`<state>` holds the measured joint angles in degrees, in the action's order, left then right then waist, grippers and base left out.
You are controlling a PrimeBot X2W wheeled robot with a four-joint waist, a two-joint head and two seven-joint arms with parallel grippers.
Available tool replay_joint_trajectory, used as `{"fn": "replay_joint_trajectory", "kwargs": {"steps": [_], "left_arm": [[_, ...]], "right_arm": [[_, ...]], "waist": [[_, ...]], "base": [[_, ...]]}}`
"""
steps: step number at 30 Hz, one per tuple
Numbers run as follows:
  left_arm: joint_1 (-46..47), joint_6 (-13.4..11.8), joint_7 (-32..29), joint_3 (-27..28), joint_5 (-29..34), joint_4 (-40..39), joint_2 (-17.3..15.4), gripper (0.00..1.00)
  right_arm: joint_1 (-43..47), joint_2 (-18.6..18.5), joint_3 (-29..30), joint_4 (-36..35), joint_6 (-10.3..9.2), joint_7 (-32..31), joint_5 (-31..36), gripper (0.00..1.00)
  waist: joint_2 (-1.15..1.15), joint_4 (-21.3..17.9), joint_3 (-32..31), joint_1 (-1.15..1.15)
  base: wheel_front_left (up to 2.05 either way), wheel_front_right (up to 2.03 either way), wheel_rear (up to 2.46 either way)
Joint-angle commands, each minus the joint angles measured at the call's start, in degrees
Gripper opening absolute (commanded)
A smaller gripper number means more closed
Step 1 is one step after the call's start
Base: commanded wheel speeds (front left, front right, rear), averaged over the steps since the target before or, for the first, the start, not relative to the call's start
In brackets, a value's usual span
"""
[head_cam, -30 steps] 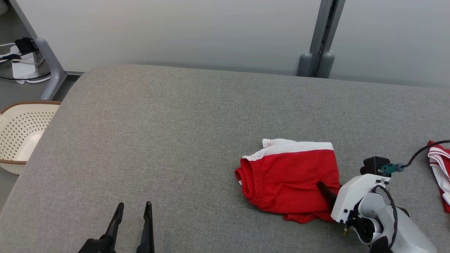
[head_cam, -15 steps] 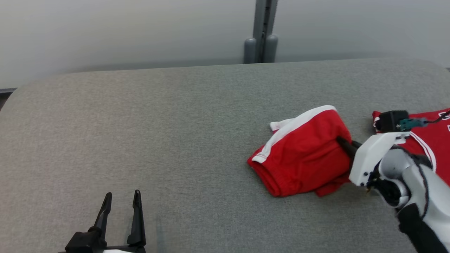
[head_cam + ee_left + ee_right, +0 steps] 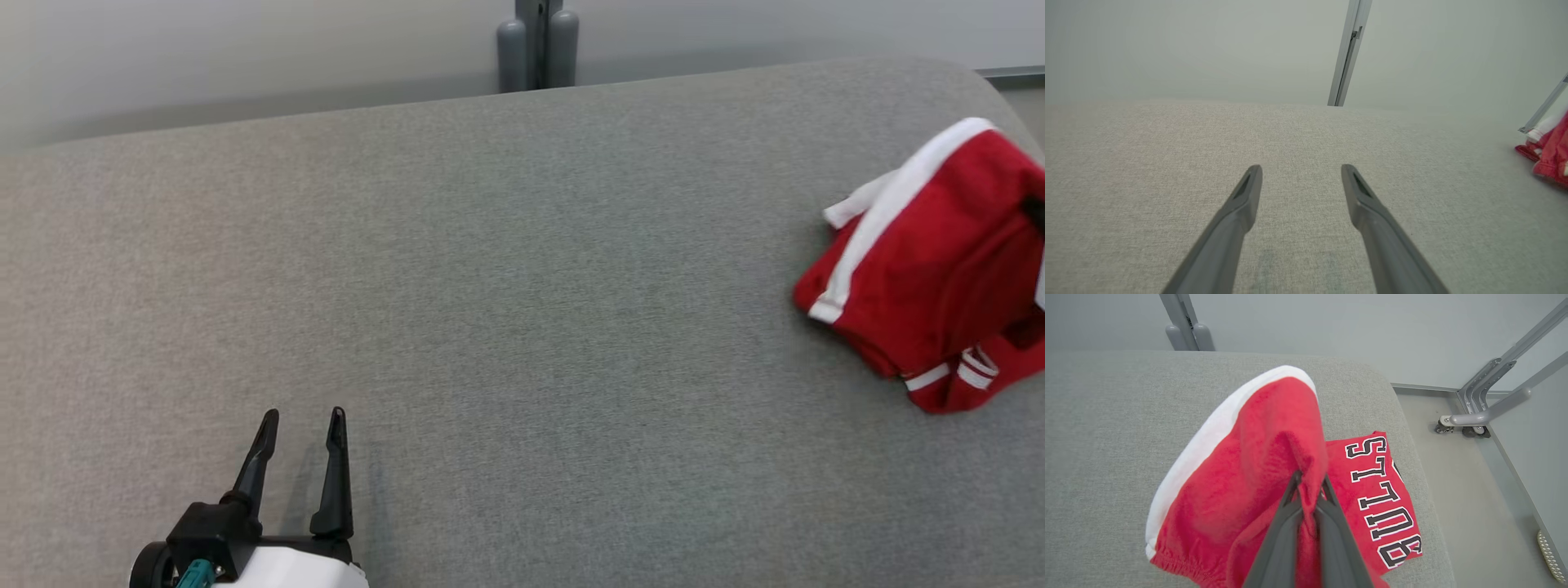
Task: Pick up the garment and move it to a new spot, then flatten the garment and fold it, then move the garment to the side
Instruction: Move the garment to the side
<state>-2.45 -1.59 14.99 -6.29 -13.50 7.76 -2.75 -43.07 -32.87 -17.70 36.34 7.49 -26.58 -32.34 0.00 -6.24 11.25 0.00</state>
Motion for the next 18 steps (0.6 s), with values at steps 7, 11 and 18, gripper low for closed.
{"fn": "replay_joint_trajectory", "kwargs": {"steps": [7,11,18], "left_arm": [[-0.24,-0.32,0.25,0.81,0.3,0.2,-0.29,1.0],[-1.01,-0.35,0.25,1.48,0.46,0.02,-0.27,1.0],[-1.55,-0.36,0.25,2.38,0.86,-0.27,-0.28,1.0]], "right_arm": [[0.26,-2.22,2.62,6.68,-0.01,-1.26,7.18,0.0],[1.29,-3.12,3.67,9.28,-0.01,0.74,13.31,1.0],[1.15,-2.53,5.16,9.0,-0.01,3.68,20.74,1.0]], "waist": [[0.0,3.19,1.05,0.0],[0.0,3.43,0.96,0.0],[0.0,2.07,0.09,0.0]], "base": [[0.0,0.0,0.0],[0.0,0.0,0.0],[0.0,0.0,0.0]]}}
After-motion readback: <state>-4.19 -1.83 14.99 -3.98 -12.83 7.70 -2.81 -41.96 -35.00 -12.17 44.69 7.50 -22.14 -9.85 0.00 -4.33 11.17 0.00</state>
